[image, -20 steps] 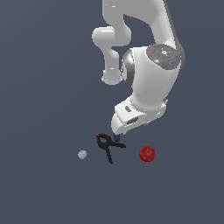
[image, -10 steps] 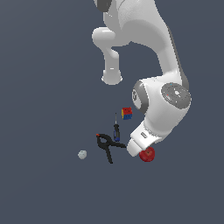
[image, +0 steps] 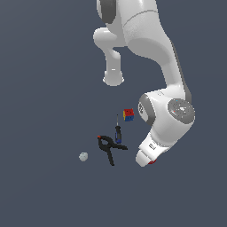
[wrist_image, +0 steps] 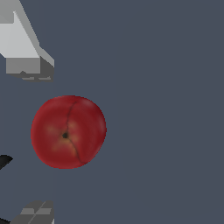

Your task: Pick up a designated object from a clutter of objects.

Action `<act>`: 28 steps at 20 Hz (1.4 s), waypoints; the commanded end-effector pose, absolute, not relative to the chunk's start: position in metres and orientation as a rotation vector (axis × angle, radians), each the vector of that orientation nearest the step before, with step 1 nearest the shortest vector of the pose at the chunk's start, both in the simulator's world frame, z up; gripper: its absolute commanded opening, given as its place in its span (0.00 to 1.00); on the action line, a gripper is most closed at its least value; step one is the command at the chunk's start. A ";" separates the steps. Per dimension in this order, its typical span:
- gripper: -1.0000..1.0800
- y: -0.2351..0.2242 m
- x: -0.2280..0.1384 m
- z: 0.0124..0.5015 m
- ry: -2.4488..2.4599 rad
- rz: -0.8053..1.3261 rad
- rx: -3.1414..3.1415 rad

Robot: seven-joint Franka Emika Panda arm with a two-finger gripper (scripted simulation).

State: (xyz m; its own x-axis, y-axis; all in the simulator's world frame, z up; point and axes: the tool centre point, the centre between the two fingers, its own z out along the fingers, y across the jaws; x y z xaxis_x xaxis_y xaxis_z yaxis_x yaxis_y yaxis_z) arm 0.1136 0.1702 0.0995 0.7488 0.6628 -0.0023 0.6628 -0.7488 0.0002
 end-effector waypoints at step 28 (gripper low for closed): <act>0.00 0.173 0.115 0.046 1.126 0.000 2.933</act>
State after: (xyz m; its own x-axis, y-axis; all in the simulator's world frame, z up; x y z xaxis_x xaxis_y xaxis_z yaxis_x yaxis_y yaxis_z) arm 0.1146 0.1717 0.0461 0.7436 0.6686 -0.0010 0.6686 -0.7436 0.0000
